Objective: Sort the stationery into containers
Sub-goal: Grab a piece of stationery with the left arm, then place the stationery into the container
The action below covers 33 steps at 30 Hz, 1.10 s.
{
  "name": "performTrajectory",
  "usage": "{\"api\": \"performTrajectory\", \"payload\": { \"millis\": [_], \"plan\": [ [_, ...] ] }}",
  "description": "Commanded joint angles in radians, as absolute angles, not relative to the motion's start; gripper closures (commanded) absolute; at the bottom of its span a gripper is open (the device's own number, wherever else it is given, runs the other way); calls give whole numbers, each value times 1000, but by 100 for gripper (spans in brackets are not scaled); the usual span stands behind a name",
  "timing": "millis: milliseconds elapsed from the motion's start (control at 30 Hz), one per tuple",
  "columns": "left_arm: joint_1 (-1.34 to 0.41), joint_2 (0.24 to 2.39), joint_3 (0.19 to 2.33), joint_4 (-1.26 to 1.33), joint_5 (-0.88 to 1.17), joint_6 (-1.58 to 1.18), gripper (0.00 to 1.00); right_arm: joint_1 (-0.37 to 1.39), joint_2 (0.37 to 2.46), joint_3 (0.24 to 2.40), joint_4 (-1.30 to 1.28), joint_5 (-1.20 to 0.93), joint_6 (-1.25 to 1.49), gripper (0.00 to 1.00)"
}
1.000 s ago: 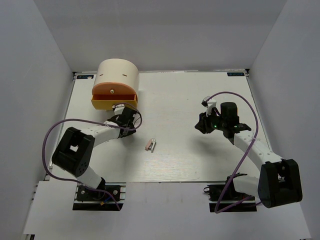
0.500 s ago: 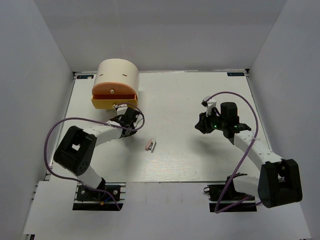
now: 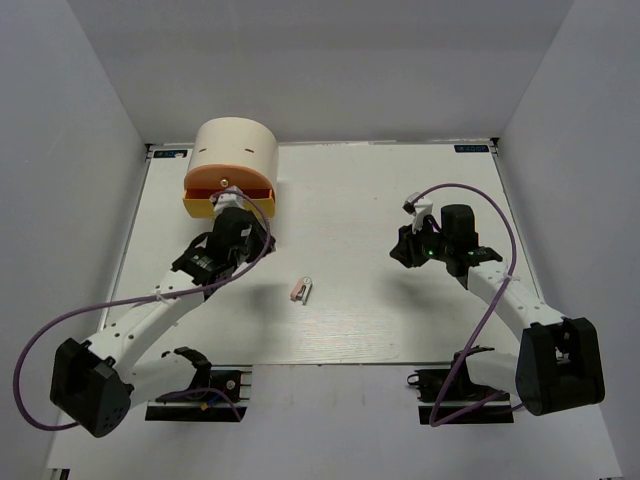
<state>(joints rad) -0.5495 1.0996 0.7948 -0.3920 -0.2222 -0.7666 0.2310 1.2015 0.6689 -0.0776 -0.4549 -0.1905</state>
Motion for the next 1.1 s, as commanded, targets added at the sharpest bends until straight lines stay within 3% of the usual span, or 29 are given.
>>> {"api": "performTrajectory", "payload": {
  "millis": [0, 300, 667, 1067],
  "plan": [
    [-535, 1091, 873, -374, -342, -862, 100, 232, 1210, 667, -41, -472, -199, 62],
    [-515, 1176, 930, -178, -534, -1120, 100, 230, 1174, 655, -60, -462, -218, 62],
    [-485, 1235, 1006, -54, -616, -1057, 100, 230, 1150, 626, -46, -457, -218, 62],
    [-485, 1224, 916, 18, -724, -1114, 100, 232, 1167, 623, -41, -460, -218, 62]
  ]
}}
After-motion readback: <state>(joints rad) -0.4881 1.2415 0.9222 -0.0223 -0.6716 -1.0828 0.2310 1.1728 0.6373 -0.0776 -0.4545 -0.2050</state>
